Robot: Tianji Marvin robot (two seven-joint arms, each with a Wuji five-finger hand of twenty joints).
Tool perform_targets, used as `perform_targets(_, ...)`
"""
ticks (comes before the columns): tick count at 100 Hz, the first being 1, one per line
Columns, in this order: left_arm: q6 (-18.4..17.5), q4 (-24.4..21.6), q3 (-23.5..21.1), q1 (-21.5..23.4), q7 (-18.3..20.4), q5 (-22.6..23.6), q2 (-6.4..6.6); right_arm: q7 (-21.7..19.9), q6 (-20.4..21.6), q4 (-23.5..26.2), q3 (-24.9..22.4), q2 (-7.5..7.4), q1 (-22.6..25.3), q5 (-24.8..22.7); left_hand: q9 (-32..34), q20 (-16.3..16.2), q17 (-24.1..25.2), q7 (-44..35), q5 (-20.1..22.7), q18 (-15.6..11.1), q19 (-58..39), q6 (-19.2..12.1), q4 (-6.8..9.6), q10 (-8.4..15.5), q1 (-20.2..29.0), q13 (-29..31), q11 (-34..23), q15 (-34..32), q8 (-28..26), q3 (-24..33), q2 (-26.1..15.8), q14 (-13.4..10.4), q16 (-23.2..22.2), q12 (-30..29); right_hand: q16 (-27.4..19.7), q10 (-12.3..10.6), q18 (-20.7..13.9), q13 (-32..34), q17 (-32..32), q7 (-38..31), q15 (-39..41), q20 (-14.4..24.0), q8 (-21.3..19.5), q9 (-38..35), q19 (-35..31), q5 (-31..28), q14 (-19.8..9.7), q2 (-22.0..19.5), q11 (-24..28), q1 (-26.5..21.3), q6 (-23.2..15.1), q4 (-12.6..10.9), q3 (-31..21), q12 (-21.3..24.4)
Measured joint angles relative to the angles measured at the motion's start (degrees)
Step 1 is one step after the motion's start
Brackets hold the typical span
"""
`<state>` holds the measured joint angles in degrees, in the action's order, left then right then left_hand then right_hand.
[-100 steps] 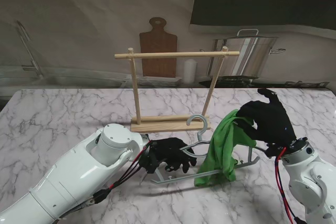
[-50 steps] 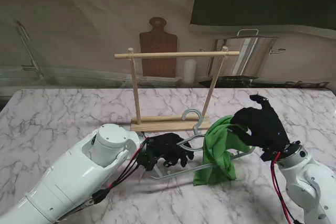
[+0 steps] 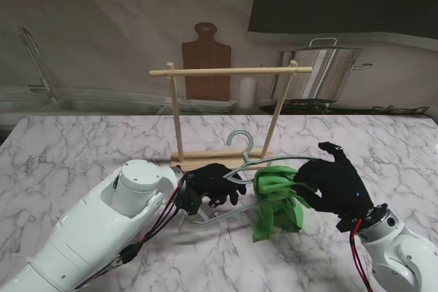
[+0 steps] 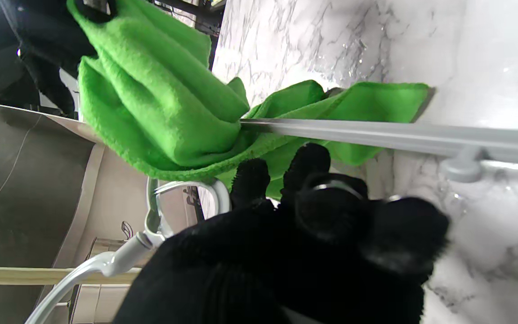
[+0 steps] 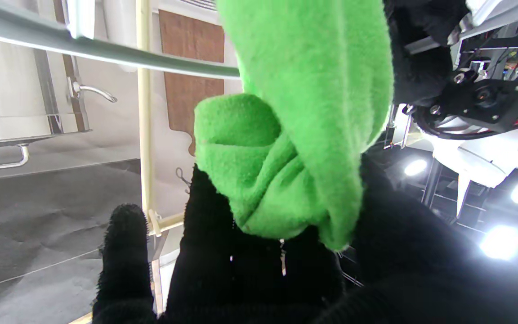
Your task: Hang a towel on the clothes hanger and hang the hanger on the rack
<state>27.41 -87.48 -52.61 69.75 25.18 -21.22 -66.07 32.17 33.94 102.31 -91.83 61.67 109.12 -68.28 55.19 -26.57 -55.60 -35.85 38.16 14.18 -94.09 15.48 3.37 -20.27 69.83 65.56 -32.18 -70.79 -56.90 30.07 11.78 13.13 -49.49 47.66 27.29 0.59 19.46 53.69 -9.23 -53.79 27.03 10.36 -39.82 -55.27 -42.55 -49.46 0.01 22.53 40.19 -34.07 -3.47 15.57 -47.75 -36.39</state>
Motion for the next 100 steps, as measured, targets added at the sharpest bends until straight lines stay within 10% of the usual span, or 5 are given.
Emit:
perform_targets(80, 0.7, -5.1, -3.9, 1.1, -3.4, 3.2, 0.07, -13.9, -1.9, 0.9, 4.2, -0.23, 3.4, 4.9, 0.0, 0.6, -0.9, 0.0, 0.0, 0.1, 0.0, 0.1, -0.01, -0.2, 0.0, 0.7, 0.0, 0.0, 0.0, 0.1, 0.0, 0.0, 0.5, 0.1, 0.0, 0.0, 0.0, -0.1, 0.0, 0.0, 0.0, 0.0, 3.3, 0.0, 0.0, 0.0, 0.0, 0.0, -0.2, 0.0, -0.1, 0.0, 0.0, 1.6)
perform_targets(91, 0.6, -5.5, -4.0, 1.1, -3.0, 3.4, 0.24, -15.8, -1.4, 0.0, 5.1, -0.42, 2.4, 5.3, 0.0, 0.7, -0.9, 0.0, 0.0, 0.1, 0.0, 0.2, -0.01, -0.3, 0.0, 0.7, 0.0, 0.0, 0.0, 0.1, 0.0, 0.0, 0.6, 0.1, -0.6, -0.8, 0.0, -2.6, 0.4, 3.3, -2.4, 0.7, 8.8, 1.7, 0.2, 1.4, 0.0, 0.1, -4.4, 7.0, -3.7, -0.1, -0.4, 5.5)
perform_targets(100, 0.5, -5.5, -4.0, 1.0, -2.4, 3.4, 0.38, -16.3, -1.4, -0.7, 5.7, -0.60, 1.7, 5.4, 0.0, 0.7, -0.9, 0.0, 0.0, 0.1, 0.0, 0.2, -0.01, -0.3, 0.0, 0.7, 0.0, 0.0, 0.0, 0.1, 0.0, 0.0, 0.6, 0.1, -1.1, -0.8, 0.0, -5.4, 0.9, 12.6, -3.6, 1.6, 8.8, 4.8, 0.6, 2.7, 0.0, 0.0, -7.0, 14.4, -3.7, -5.1, -0.9, 8.1)
